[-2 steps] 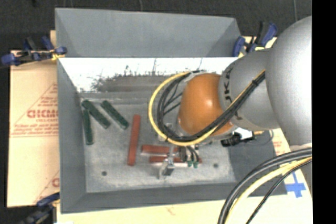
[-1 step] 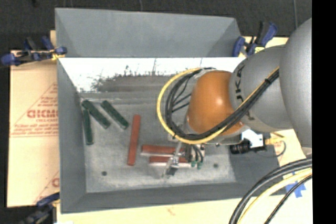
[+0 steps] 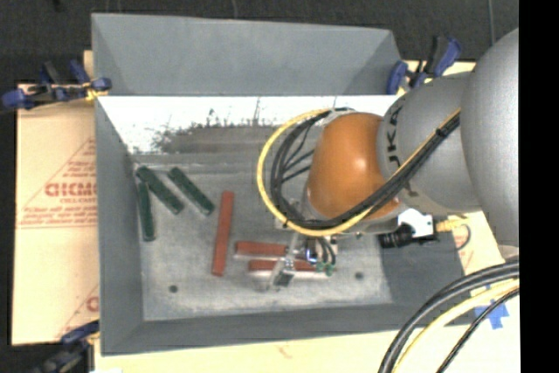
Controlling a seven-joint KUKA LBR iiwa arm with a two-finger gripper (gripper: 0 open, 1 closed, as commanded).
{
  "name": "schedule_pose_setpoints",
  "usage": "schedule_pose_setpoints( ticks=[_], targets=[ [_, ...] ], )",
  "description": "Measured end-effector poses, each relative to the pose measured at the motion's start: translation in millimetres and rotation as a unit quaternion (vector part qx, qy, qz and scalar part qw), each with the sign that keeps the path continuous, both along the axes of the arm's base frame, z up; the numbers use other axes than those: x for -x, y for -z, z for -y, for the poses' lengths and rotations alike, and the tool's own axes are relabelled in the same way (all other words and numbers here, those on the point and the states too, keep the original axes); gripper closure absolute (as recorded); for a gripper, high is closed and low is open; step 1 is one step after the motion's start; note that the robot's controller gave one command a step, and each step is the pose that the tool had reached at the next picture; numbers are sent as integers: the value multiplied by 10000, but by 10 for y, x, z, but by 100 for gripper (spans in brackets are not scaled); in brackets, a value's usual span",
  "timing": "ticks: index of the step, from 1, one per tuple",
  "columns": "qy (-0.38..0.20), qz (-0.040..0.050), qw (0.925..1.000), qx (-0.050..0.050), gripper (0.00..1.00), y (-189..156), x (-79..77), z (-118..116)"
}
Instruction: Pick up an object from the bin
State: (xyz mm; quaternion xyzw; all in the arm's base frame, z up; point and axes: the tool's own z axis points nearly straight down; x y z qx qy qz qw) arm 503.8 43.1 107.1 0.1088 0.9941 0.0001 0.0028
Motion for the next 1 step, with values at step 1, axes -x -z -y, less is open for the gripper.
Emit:
schedule_pose_setpoints(
  ticks=[1],
  targets=[
    [478, 23, 9988, -42, 100, 256, 141, 110]
  ],
)
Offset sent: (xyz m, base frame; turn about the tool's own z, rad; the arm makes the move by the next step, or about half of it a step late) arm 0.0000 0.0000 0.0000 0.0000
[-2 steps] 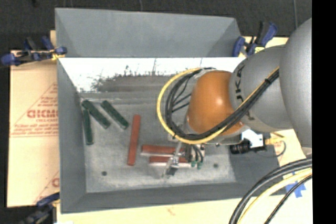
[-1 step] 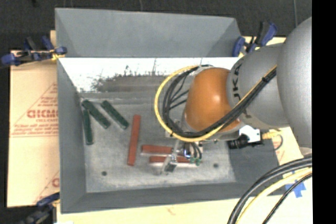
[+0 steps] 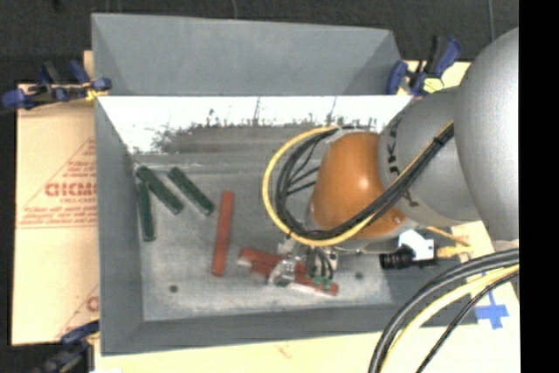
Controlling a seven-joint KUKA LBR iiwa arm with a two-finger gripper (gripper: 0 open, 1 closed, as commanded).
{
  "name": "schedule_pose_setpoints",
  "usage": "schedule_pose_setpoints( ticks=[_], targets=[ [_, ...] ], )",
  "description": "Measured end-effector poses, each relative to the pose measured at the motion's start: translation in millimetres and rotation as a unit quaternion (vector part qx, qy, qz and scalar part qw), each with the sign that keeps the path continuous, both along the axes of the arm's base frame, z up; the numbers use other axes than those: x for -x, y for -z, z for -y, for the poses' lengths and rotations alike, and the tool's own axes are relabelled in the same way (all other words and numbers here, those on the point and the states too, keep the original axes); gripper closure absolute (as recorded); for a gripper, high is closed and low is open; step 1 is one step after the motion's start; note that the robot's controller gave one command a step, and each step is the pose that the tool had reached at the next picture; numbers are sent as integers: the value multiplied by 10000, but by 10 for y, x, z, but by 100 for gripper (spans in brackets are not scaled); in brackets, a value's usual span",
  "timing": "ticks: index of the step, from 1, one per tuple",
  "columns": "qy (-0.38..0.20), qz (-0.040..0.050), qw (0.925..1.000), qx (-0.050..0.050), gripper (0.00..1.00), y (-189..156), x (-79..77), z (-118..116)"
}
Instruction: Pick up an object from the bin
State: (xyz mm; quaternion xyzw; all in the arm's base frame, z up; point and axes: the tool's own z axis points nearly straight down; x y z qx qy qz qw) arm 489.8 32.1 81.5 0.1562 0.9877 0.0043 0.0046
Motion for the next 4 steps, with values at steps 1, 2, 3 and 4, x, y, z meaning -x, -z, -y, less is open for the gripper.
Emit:
schedule_pose_setpoints(
  ticks=[1, 2, 3, 4],
  targets=[
    [0, 0, 10000, 0, 100, 0, 0, 0],
    [-1, 3, 10000, 10, 100, -27, 9, 4],
    [2, -60, 10000, 31, 100, -187, 52, 23],
    [2, -64, 10000, 36, 100, -376, 45, 27]
  ],
)
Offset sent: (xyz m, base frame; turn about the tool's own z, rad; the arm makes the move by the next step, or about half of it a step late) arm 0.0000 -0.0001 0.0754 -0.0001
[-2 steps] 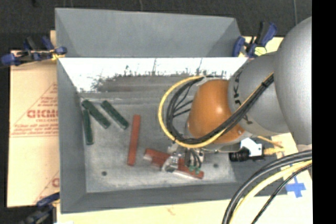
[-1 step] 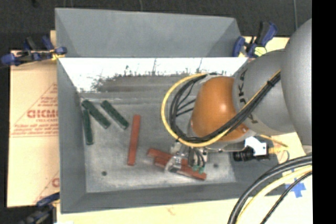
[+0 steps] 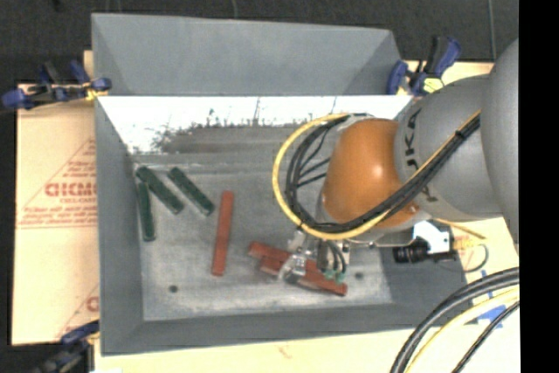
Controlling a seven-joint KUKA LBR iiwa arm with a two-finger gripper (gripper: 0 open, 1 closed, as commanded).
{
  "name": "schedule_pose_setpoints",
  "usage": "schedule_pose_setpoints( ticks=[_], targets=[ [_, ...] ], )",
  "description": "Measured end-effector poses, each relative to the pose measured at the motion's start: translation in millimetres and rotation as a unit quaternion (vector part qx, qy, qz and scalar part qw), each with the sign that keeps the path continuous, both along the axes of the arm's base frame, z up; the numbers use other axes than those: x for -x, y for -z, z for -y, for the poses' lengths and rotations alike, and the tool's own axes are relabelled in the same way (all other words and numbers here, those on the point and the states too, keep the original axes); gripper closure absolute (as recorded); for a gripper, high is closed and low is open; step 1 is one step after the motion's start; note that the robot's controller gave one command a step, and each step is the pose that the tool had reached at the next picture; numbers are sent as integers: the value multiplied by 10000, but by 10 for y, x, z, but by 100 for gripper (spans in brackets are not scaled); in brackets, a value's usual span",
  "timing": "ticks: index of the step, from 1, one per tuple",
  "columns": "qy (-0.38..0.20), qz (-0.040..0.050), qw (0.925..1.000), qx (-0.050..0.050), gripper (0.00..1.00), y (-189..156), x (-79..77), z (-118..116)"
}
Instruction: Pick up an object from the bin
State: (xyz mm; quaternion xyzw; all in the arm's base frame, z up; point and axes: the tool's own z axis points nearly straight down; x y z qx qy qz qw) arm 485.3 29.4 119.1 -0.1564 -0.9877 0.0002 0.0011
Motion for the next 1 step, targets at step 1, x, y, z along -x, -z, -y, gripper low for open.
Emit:
schedule_pose_setpoints(
  ticks=[1],
  targets=[
    [-6, 16, 10000, -1, 100, -163, -10, -1]
  ],
)
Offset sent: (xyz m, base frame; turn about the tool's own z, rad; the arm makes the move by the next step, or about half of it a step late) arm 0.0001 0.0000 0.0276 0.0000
